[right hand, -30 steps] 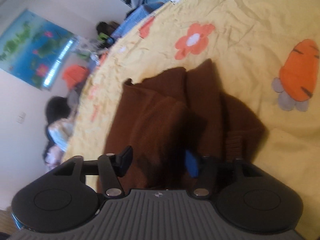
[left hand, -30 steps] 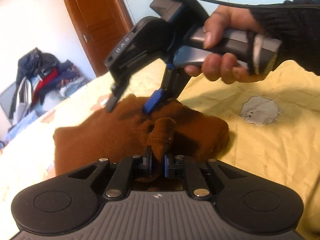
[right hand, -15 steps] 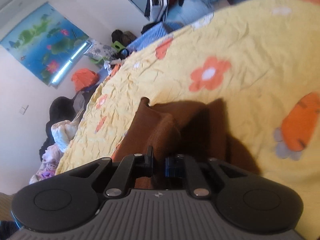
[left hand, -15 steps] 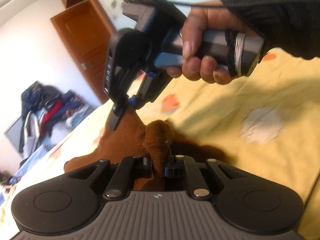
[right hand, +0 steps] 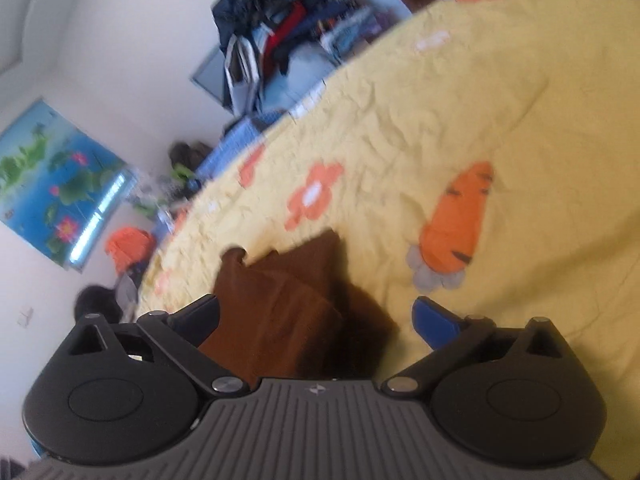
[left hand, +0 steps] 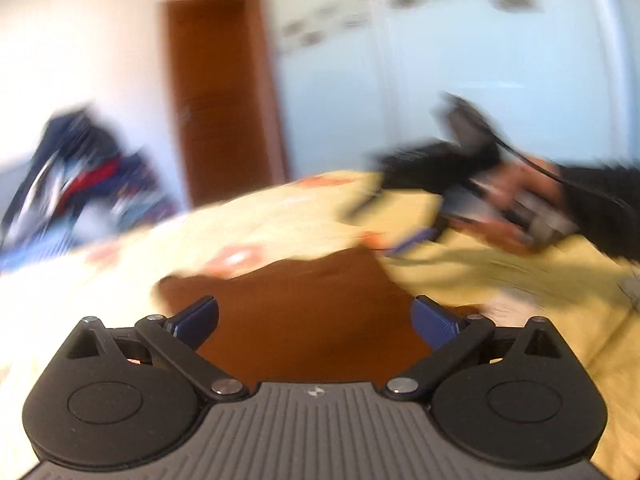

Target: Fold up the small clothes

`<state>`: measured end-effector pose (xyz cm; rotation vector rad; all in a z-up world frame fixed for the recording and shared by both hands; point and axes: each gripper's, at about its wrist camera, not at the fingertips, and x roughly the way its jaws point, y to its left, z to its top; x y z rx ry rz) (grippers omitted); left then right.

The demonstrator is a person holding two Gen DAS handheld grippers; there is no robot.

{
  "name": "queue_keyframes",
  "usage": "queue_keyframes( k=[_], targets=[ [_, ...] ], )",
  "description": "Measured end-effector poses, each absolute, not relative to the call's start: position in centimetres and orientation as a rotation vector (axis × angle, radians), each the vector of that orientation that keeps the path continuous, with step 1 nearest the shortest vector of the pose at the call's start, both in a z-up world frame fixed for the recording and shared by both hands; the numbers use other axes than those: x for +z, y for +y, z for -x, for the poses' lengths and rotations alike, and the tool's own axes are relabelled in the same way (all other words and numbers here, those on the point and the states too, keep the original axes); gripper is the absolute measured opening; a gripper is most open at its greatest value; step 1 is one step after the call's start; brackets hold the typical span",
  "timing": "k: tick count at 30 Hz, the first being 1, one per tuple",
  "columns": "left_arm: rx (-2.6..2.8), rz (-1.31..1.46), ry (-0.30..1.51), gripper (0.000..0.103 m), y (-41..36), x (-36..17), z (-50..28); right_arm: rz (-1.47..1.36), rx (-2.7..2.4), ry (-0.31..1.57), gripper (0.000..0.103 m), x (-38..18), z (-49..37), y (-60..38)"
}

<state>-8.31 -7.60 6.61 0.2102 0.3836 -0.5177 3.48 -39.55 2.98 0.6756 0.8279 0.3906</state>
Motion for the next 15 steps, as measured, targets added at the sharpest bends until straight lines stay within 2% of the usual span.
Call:
queue_keyframes(
  k=[2,6,9,11,12,13,14,15],
  targets=[
    [-0.407,-0.077,0.491,0.103,-4.9,6.5,4.4,-0.631,0.389,0.877,0.100,2.0,-4.1,-38.2],
    [-0.367,0.430,0.742,0.103,1.5,4.1,-3.5,-0.655,0.452,0.905,0.100,0.7,-4.8,-35.8],
    [-0.383,0.667,0.844,0.094,3.5,1.9,-7.3,-0.713,0.471,0.915,0.097,0.5,-5.5,-35.3],
    [-0.427,0.728,0.870,0.074,2.3,1.4,-9.5,-0.751,0.482,0.919,0.089,0.2,-5.9,-35.2],
    [-0.439,0.746,0.911,0.034,1.7,1.0,-10.6,-0.764,0.483,0.919,0.077,0.1,-5.9,-35.1],
    [-0.430,0.744,0.960,0.013,1.1,0.7,-11.4,-0.765,0.478,0.926,0.067,-0.1,-6.0,-35.0],
    [-0.413,0.719,0.974,0.013,0.1,0.9,-11.8,-0.752,0.468,0.946,0.040,-0.4,-6.1,-34.7],
    [-0.412,0.676,0.957,0.012,-0.3,1.4,-11.8,-0.733,0.460,0.961,0.036,-0.7,-6.2,-34.3]
  ],
)
